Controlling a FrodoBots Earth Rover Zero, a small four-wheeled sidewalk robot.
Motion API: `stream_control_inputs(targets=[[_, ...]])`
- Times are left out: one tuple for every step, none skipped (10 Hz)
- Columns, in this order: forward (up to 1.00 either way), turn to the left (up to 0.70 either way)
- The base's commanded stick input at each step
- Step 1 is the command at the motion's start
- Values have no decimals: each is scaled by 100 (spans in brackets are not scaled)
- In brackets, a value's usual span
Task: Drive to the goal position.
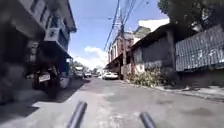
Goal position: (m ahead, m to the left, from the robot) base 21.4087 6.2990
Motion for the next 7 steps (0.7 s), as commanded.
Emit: stream_control_inputs(targets=[[100,0],[100,0],[100,-2],[100,-2],[100,-2],[100,-2],[100,-2]])
